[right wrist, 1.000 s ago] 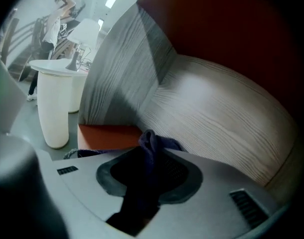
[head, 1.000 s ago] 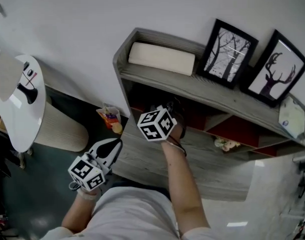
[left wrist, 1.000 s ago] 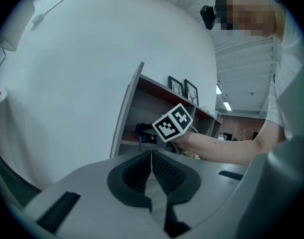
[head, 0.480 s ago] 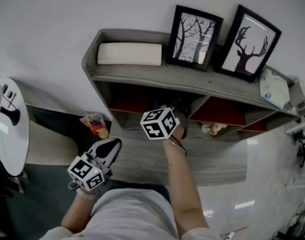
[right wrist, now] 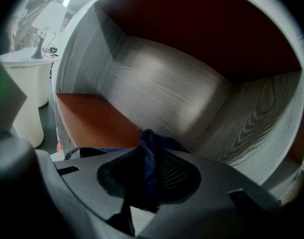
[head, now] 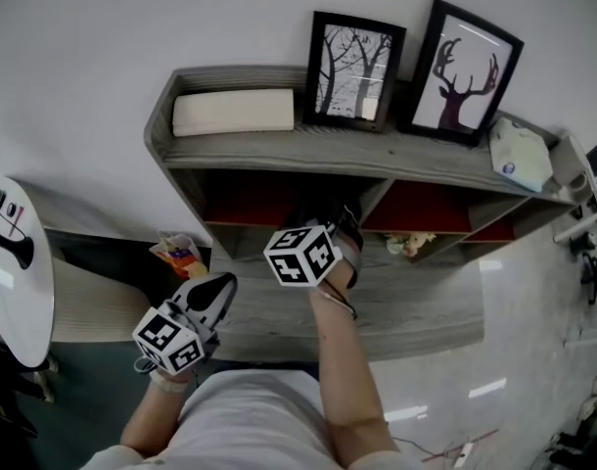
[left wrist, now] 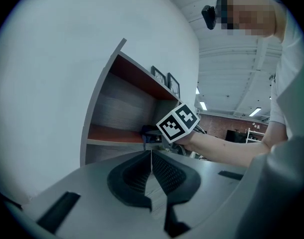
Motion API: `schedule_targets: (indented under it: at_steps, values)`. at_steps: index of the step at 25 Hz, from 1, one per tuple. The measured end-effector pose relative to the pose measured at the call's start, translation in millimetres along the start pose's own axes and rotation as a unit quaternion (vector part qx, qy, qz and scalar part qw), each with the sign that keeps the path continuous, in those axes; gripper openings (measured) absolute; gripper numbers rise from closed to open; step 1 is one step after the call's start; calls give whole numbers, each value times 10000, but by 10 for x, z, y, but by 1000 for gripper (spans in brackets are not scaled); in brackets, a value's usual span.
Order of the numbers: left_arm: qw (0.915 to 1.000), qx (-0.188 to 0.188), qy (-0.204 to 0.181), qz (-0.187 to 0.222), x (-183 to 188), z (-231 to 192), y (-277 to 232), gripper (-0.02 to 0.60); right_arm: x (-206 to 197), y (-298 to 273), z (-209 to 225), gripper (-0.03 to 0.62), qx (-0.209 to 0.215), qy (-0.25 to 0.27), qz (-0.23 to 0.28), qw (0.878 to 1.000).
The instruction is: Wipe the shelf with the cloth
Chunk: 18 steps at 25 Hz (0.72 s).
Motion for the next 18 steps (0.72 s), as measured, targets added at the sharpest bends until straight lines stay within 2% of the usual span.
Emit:
schedule_targets:
  at_steps: [10, 18]
  values:
    - [9995, -290, 118, -14, -39, 37, -142, 17, -216, 287, 1, 91, -38, -59, -10, 10000]
    - [9990, -444, 12, -87, -35, 141, -287, 17, -314, 424, 20, 105, -24, -198, 499, 9986]
Point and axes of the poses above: the fingertips, and each gripper's own axes: y backward along the fingers, z to its right, x out of its top, the point moved 10 cm from there along y, backward along the fingers, and after that the axes turned 5 degrees about y, right-handed, at the moved point
